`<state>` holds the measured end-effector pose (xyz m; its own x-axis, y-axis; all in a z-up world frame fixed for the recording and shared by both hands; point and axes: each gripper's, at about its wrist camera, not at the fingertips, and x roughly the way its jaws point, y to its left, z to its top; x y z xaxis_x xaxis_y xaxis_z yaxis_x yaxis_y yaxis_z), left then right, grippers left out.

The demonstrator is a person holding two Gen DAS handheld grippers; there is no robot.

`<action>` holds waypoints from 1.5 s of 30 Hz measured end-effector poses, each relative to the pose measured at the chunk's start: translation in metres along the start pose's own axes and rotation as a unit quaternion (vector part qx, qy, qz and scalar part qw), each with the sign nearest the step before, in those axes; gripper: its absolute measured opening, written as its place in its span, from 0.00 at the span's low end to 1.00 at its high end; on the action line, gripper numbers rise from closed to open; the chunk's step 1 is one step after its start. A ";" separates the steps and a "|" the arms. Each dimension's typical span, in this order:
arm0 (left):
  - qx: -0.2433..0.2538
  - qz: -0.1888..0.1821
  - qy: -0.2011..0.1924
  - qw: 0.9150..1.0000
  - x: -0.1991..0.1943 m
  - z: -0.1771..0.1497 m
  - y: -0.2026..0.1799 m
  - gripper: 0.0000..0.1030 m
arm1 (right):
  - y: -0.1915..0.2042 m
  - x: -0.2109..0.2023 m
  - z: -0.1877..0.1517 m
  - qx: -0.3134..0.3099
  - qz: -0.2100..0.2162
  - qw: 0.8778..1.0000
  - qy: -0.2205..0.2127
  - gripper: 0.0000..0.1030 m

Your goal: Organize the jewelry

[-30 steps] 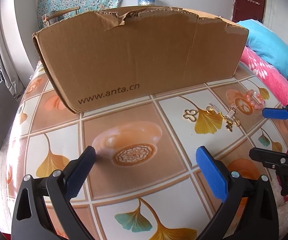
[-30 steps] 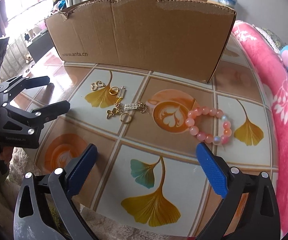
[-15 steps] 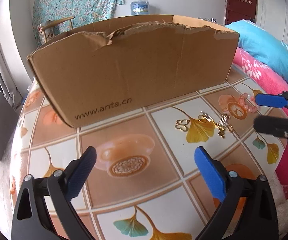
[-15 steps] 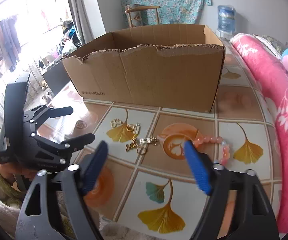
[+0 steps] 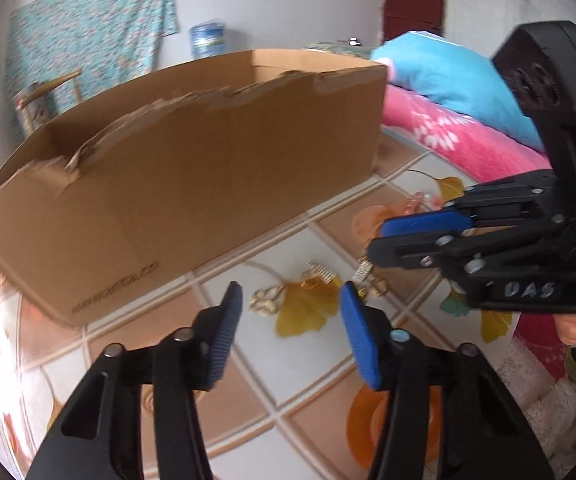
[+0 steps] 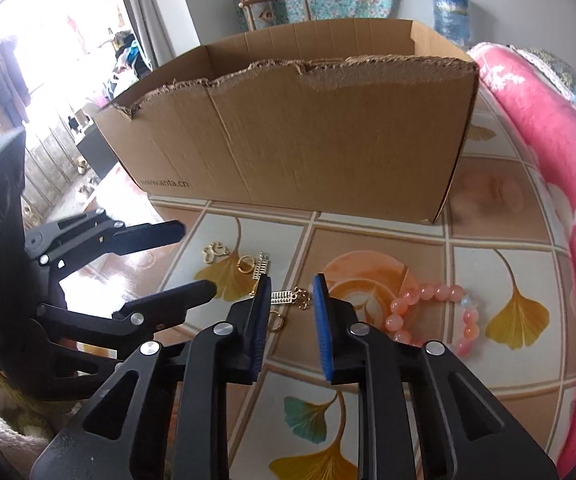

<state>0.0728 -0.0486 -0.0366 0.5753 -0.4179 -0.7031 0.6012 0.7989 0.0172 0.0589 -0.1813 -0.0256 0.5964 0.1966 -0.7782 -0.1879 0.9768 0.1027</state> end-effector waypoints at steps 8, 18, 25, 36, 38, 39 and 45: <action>0.034 -0.013 0.015 0.999 0.020 0.016 -0.007 0.14 | 0.000 0.008 -0.004 -0.012 -0.009 1.000 0.021 0.02; 0.052 0.019 0.043 0.998 0.033 0.015 -0.010 0.05 | -0.011 0.003 -0.008 -0.001 -0.014 1.000 0.015 0.00; 0.027 0.029 0.054 0.998 0.025 0.009 0.000 0.05 | -0.028 -0.005 -0.010 0.025 -0.007 1.000 0.002 0.01; 0.012 -0.039 0.046 0.998 0.025 0.026 -0.011 0.08 | -0.035 -0.011 -0.008 0.023 0.012 1.000 -0.014 0.13; 0.016 -0.040 0.061 0.997 0.033 0.026 -0.015 0.08 | -0.034 -0.010 -0.008 0.023 0.014 1.000 -0.016 0.13; 0.016 -0.039 0.065 0.997 0.035 0.026 -0.016 0.08 | -0.032 -0.008 -0.008 0.023 0.015 0.999 -0.017 0.13; 0.003 -0.036 0.076 0.996 0.041 0.027 -0.013 0.11 | -0.035 -0.009 -0.010 0.023 0.021 0.999 -0.019 0.13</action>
<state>0.1035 -0.0878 -0.0461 0.4401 -0.4025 -0.8027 0.6415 0.7664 -0.0326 0.0524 -0.2183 -0.0284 0.6188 0.2391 -0.7483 -0.1768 0.9705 0.1639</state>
